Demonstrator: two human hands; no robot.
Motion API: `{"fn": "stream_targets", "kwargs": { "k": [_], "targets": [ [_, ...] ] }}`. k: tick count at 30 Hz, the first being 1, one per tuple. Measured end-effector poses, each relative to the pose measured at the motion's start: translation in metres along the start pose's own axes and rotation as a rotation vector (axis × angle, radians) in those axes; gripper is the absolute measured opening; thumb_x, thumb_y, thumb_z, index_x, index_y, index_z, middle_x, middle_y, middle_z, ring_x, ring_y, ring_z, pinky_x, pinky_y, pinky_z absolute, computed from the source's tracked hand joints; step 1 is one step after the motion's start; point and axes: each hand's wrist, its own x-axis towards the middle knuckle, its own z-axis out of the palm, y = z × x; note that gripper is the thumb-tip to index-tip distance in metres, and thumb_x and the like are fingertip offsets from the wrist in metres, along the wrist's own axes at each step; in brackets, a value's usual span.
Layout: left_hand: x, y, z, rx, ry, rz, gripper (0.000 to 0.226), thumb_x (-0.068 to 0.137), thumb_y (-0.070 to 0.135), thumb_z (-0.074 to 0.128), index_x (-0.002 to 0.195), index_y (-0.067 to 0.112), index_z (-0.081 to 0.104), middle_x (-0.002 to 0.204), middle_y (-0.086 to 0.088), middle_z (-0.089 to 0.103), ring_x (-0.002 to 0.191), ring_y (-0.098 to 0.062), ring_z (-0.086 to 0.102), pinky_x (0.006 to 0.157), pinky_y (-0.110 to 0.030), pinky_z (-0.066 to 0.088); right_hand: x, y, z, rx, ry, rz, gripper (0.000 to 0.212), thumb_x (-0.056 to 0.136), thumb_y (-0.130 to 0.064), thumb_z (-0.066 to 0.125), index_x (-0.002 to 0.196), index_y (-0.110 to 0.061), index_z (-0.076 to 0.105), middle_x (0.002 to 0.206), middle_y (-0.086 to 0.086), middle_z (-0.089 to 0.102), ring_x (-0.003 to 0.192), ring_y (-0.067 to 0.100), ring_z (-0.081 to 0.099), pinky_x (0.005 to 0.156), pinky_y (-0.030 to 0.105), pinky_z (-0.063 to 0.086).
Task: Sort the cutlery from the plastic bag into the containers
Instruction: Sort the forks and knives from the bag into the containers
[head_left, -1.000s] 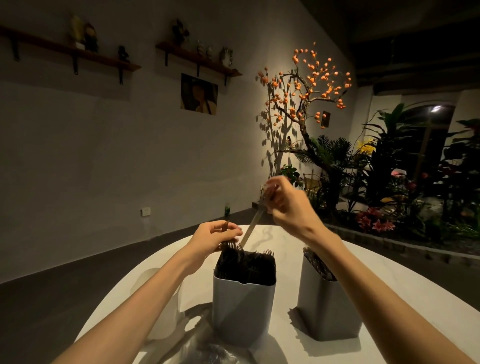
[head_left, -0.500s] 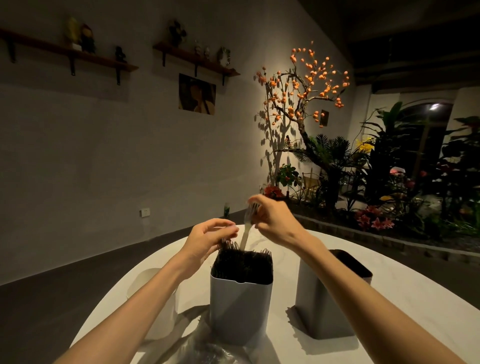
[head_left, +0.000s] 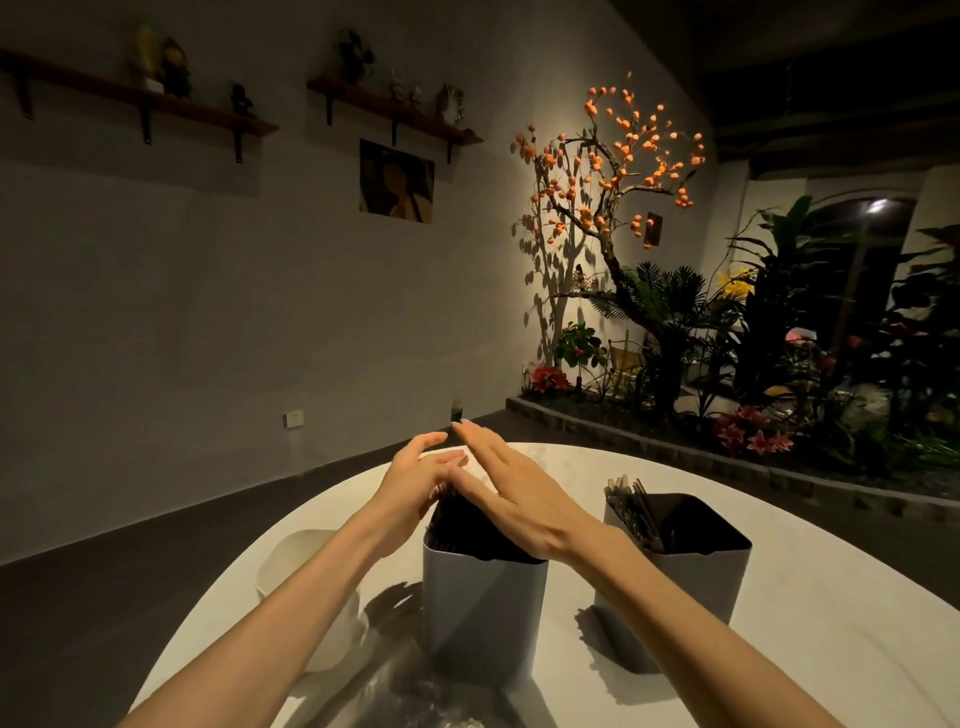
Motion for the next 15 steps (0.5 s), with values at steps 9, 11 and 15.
{"fn": "stream_targets", "kwargs": {
  "k": [9, 11, 15],
  "targets": [
    [-0.002, 0.001, -0.013, -0.38, 0.143, -0.102, 0.032, 0.103, 0.012, 0.044, 0.134, 0.01, 0.055, 0.13, -0.019, 0.061, 0.115, -0.03, 0.063, 0.105, -0.041, 0.049, 0.008, -0.01, -0.006, -0.12, -0.141, -0.017, 0.054, 0.106, -0.056, 0.021, 0.147, -0.03, 0.044, 0.154, -0.001, 0.047, 0.147, 0.019, 0.036, 0.119, 0.045, 0.031],
    [-0.007, 0.004, -0.008, -0.3, 0.106, -0.096, 0.032, 0.106, 0.015, 0.041, 0.135, 0.012, 0.054, 0.131, -0.016, 0.062, 0.116, -0.026, 0.062, 0.104, -0.039, 0.049, 0.006, -0.007, -0.001, -0.145, -0.194, 0.0, 0.056, 0.104, -0.062, 0.021, 0.148, -0.032, 0.037, 0.152, -0.001, 0.048, 0.135, 0.023, 0.049, 0.114, 0.049, 0.039],
    [-0.009, 0.005, -0.003, -0.189, 0.107, -0.055, 0.032, 0.107, 0.015, 0.039, 0.136, 0.012, 0.053, 0.136, -0.012, 0.059, 0.124, -0.024, 0.058, 0.11, -0.037, 0.044, 0.002, -0.004, 0.008, -0.239, -0.21, 0.007, 0.074, 0.099, -0.07, 0.02, 0.161, -0.034, 0.006, 0.169, -0.007, 0.011, 0.155, 0.02, 0.016, 0.126, 0.05, 0.013]
  ]
}}
